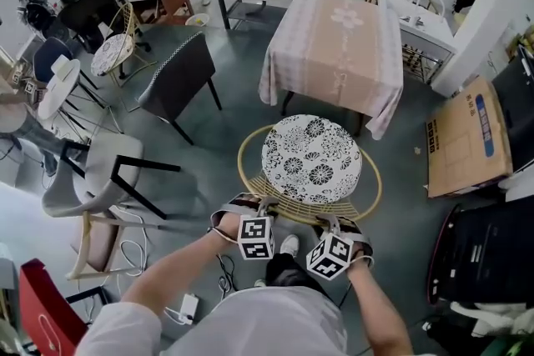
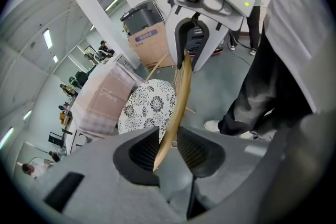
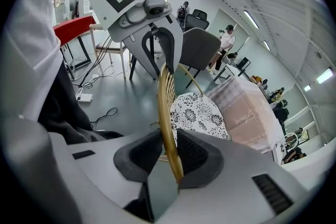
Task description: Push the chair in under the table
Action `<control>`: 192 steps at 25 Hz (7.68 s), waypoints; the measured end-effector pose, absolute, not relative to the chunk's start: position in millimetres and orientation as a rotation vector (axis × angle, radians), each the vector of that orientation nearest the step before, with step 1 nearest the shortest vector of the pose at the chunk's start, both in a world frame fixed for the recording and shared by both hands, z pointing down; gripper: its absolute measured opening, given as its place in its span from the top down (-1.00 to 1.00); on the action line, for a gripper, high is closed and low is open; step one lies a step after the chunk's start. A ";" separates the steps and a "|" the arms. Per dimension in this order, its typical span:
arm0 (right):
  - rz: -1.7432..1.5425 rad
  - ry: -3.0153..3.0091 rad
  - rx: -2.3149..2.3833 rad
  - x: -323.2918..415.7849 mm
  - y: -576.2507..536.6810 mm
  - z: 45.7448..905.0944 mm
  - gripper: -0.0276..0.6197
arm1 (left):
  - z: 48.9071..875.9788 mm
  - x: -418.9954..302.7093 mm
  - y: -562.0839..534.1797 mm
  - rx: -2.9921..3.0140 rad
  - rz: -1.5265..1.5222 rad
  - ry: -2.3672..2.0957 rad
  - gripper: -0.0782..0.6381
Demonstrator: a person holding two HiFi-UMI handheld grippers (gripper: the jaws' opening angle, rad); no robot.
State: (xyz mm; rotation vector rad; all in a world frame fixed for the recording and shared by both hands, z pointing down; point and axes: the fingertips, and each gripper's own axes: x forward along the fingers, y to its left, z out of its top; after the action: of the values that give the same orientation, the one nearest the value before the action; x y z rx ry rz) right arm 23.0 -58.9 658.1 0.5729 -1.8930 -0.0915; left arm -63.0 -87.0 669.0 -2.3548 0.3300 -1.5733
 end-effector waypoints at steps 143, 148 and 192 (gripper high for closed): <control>0.221 -1.855 1.113 94.7 -372.1 623.9 0.61 | 643.7 9.8 -393.0 -2.506 -1.478 0.704 0.44; 0.361 -1.950 1.215 85.9 -358.8 601.2 0.64 | 622.1 17.9 -380.8 -2.647 -1.383 0.807 0.44; 0.438 -2.281 1.531 57.7 -278.5 495.1 0.91 | 504.5 31.9 -281.8 -3.140 -0.576 1.386 0.77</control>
State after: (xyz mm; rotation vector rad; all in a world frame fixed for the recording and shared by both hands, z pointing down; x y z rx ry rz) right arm 57.7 -278.5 495.1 1.5314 -2.2811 0.4379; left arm 31.9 -281.8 504.5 -3.1395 1.3858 -0.5759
